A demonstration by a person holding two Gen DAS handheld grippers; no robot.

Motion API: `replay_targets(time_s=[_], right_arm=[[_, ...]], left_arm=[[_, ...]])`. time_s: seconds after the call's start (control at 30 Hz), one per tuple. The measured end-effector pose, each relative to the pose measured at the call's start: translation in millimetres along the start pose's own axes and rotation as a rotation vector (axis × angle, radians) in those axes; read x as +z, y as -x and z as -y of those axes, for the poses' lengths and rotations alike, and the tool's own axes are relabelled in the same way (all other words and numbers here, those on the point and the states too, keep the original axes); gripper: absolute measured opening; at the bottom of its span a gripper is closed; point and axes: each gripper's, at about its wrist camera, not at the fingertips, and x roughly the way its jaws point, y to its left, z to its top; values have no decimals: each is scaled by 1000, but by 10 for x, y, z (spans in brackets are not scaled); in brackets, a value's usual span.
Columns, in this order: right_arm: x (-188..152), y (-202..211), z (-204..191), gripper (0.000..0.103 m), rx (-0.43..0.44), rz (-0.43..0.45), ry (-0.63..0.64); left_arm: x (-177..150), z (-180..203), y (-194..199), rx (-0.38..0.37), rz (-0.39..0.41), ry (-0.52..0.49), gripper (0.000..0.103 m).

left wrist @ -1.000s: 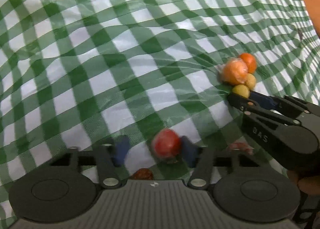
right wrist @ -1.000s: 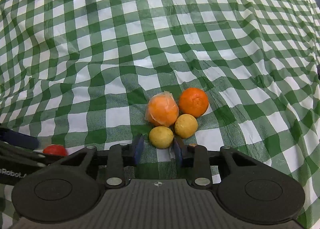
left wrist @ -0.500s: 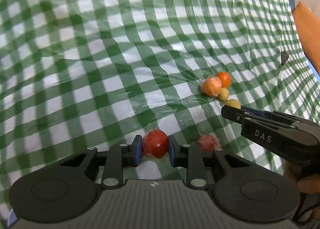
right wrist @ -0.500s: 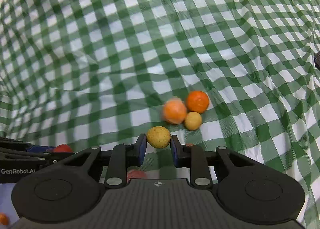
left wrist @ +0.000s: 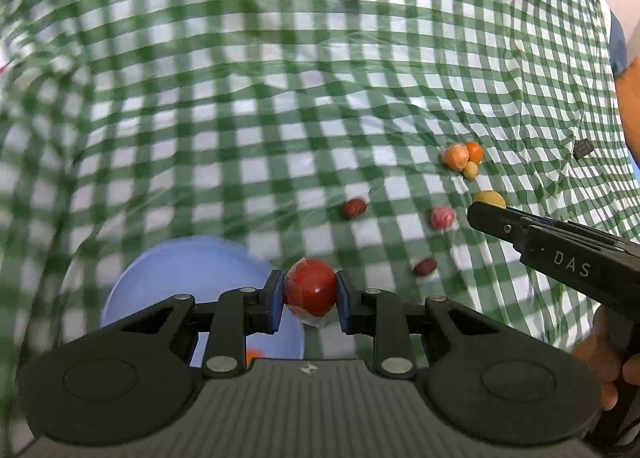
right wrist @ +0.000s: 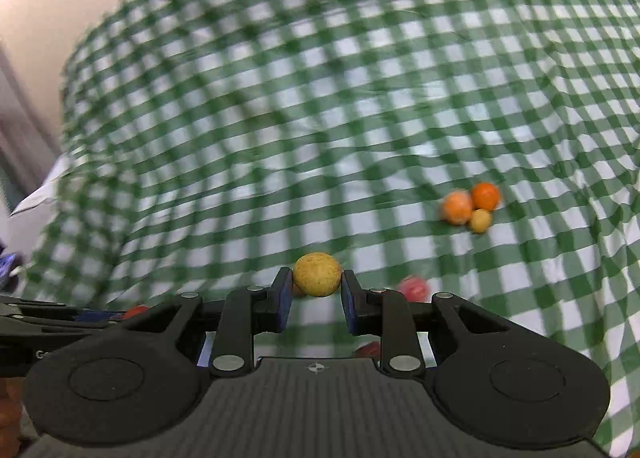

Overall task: Organize fruits
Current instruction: 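Carry the tomato and yellow fruit over the plate and open both tools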

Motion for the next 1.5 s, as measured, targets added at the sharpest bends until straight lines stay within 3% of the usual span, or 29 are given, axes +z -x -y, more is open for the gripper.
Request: replay_targets(time_s=[0.27,0.7,1.0,1.5], right_arm=[[-394,420,-659,27,96,-54,95],[-862,763,-1340,27,151,-118,205],[-940,857,-1552,27,159,-120,262],[-948,749,-1605,27,146,-156,272]], left_arm=[[-536,-375,619,44,16,76,30],[-1150,-817,1216,60,65,156,30],[-1296,-997,1338,67,84,201,30],[-1210,-1050,1109,83,47,222,30]])
